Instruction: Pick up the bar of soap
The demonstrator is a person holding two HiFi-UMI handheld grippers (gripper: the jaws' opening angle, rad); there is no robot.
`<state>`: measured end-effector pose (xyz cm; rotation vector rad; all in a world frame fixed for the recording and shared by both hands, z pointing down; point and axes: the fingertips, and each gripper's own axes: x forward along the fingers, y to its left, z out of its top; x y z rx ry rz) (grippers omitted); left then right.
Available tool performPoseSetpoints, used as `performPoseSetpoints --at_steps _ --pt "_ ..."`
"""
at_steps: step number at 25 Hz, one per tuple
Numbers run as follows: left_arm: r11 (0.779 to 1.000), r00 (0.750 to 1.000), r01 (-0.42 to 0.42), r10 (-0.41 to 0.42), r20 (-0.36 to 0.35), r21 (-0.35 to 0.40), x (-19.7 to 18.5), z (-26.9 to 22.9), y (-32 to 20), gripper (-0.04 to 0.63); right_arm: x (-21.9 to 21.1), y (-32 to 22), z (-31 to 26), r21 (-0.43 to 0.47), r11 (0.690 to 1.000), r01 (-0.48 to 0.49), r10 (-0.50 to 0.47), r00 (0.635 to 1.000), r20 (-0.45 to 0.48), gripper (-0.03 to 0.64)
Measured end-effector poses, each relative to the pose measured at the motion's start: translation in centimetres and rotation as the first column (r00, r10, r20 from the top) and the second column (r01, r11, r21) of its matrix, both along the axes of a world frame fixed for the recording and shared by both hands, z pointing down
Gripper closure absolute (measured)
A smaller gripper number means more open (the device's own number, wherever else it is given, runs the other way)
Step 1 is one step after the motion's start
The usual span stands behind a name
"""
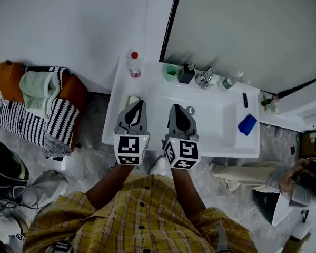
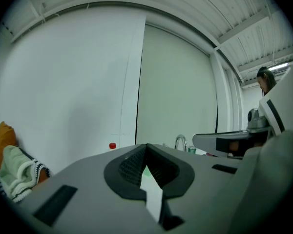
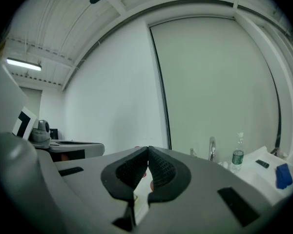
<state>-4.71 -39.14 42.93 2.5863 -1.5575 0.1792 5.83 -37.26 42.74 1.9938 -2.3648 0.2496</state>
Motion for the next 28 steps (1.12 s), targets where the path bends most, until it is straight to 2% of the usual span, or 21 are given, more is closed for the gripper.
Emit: performPoseSetpoints --at_steps 5,7,9,13,16,17,20,24,28 --pt "1.0 1.0 0.005 -0.005 0.023 -0.006 0.9 0.9 -2.3 0.584 0.4 -2.5 1.0 -0.011 1.0 0.025 -0.025 1.0 0.01 0.597" --pt "0.997 0.999 -0.011 0.013 0.033 -0.073 0.9 3.1 -3.5 0.586 0.6 -3.4 1.8 -0.025 0.999 0.029 -0.029 0.999 0.014 0.597" --pt "0.982 0.997 -0.003 0.018 0.078 -0.188 0.1 7.4 -4.7 0.586 0.7 -4.1 2.7 -0.044 0.998 0.035 -0.034 0.999 0.015 0.597" --pt "0.923 0.978 0.078 0.003 0.209 -0.378 -2.2 17.1 -5.6 0.584 1.3 -5.2 4.5 -0.085 0.995 0.045 -0.042 0.999 0.035 0.597" --pt "0.865 0.972 0.093 0.029 0.233 -0.493 -2.5 22.2 -5.5 0.58 1.9 -6.0 5.6 -0.109 0.993 0.04 -0.035 0.998 0.048 0.597" --pt "0.849 0.971 0.099 0.031 0.235 -0.519 -2.7 23.3 -5.6 0.556 2.0 -6.3 5.9 -0.116 0.992 0.04 -0.035 0.998 0.049 0.597" --pt "0.812 0.969 0.118 0.032 0.245 -0.572 -3.3 25.6 -7.0 0.472 1.7 -7.0 6.6 -0.131 0.99 0.051 -0.045 0.998 0.049 0.597" --pt "0.78 0.962 0.125 0.056 0.267 -0.614 -3.5 27.3 -9.2 0.425 1.7 -7.5 7.3 -0.148 0.987 0.065 -0.059 0.997 0.045 0.597" --pt "0.726 0.954 0.131 0.092 0.285 -0.675 -3.5 29.2 -10.1 0.399 2.1 -7.9 8.0 -0.168 0.984 0.061 -0.054 0.998 0.045 0.597"
